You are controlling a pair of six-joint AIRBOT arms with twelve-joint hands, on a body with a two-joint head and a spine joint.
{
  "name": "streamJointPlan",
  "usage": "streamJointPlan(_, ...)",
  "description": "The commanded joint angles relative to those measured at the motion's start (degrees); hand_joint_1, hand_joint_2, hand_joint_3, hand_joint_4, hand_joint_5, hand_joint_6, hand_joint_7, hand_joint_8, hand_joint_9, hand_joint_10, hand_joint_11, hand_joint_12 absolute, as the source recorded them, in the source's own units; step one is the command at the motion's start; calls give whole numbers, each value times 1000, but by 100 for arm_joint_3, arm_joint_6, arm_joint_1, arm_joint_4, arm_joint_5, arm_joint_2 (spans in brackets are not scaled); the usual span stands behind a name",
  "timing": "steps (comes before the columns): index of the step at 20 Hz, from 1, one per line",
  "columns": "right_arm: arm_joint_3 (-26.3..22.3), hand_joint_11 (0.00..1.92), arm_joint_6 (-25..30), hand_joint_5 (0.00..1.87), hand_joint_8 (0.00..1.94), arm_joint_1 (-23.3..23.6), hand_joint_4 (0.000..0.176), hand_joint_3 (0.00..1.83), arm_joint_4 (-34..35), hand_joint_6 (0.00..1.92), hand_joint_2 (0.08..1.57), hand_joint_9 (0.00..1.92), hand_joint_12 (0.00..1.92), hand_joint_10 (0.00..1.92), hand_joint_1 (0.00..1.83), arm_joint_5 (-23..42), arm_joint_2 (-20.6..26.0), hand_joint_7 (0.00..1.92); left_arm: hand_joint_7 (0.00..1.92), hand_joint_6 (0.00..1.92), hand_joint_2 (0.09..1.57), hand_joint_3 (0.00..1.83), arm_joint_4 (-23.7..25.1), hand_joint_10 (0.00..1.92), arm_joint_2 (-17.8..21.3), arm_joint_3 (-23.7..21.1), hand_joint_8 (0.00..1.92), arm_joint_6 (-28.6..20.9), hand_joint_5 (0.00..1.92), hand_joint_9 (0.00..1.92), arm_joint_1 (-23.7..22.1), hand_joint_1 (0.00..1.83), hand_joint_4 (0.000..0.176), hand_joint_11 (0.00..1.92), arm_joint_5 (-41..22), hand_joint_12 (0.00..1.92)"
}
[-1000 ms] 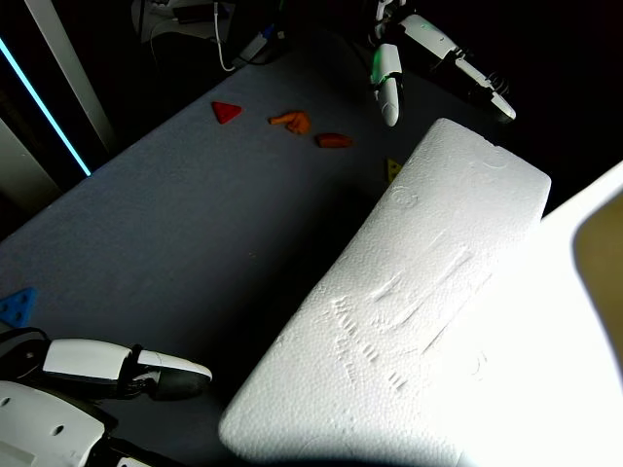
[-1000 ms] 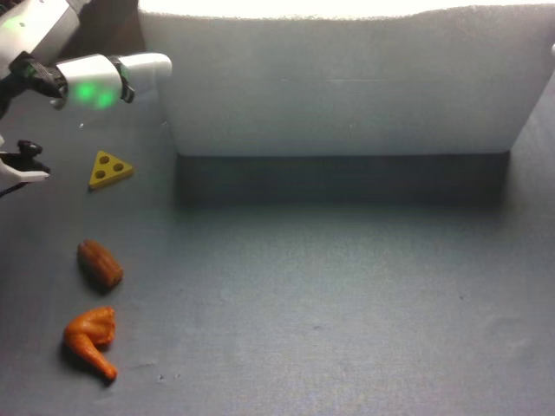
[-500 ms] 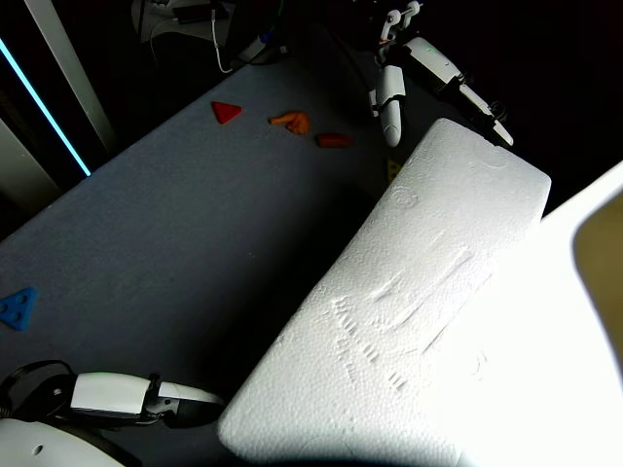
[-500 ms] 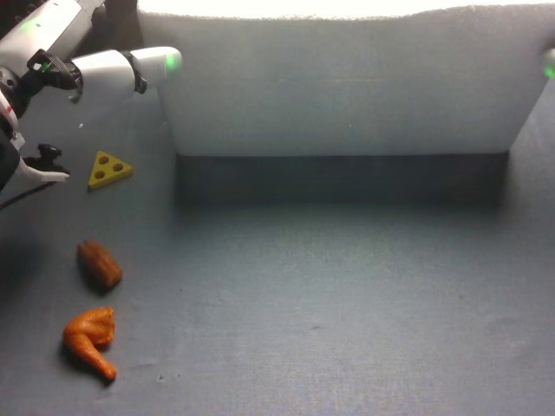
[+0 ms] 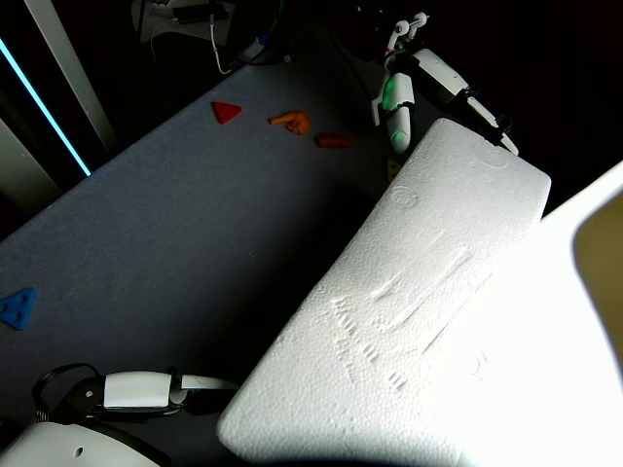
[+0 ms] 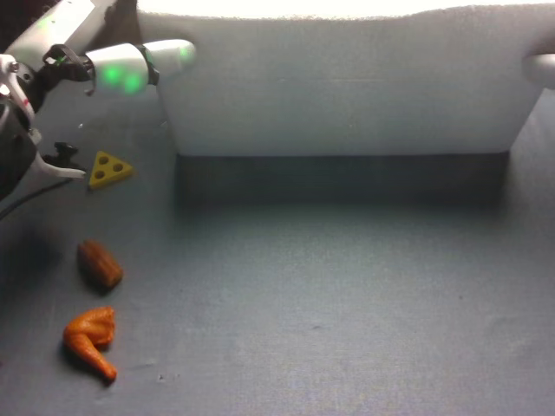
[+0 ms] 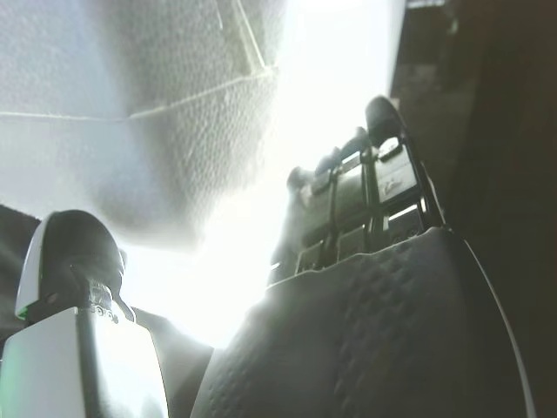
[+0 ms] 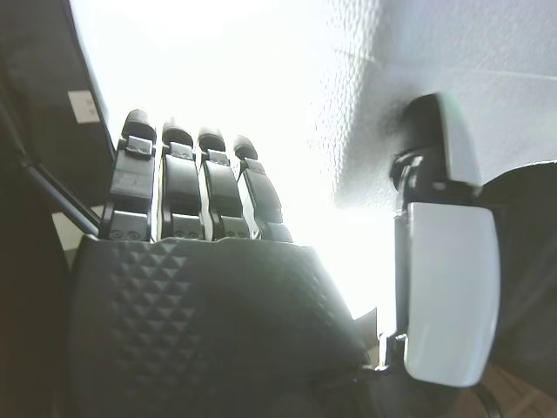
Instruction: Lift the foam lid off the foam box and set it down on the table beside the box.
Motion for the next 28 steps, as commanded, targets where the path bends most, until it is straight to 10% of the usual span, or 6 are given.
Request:
streamJointPlan(1, 64, 0, 63, 0, 0, 68, 0, 0, -96, 0, 1014, 0, 0, 0, 653, 675, 65, 0, 0, 0, 960, 0, 69, 0, 3, 43, 0, -68, 0, 0, -94, 445, 20, 0, -628, 378)
streamJointPlan(5, 81, 0, 189, 12, 0, 75, 0, 0, -163, 5, 1044, 0, 0, 0, 642, 678, 33, 0, 0, 0, 978, 1, 129, 0, -29, 49, 0, -105, 3, 0, -117, 479, 14, 0, -614, 407)
streamJointPlan(9, 100, 0, 321, 61, 0, 75, 0, 28, -258, 22, 1123, 0, 0, 0, 585, 724, 0, 0, 0, 15, 1051, 10, 165, 0, -45, 49, 0, -138, 106, 0, -114, 559, 0, 0, -645, 3)
streamJointPlan(26, -491, 0, 532, 116, 0, 76, 0, 24, -760, 40, 1207, 0, 0, 0, 501, 1578, 226, 2, 0, 2, 1049, 3, 509, 0, 294, -406, 0, -274, 128, 0, -60, 527, 23, 8, -1482, 162)
streamJointPlan(27, -560, 0, 532, 50, 9, 76, 0, 0, -781, 30, 1251, 35, 421, 200, 512, 1672, 277, 121, 0, 1, 1051, 2, 536, 1, 321, -445, 0, -279, 127, 2, -54, 517, 25, 1, -1544, 314)
streamJointPlan(28, -627, 0, 532, 50, 9, 76, 0, 0, -837, 30, 1251, 35, 421, 200, 512, 1741, 332, 121, 0, 1, 1051, 2, 573, 1, 358, -497, 0, -281, 127, 2, -47, 517, 25, 1, -1604, 314)
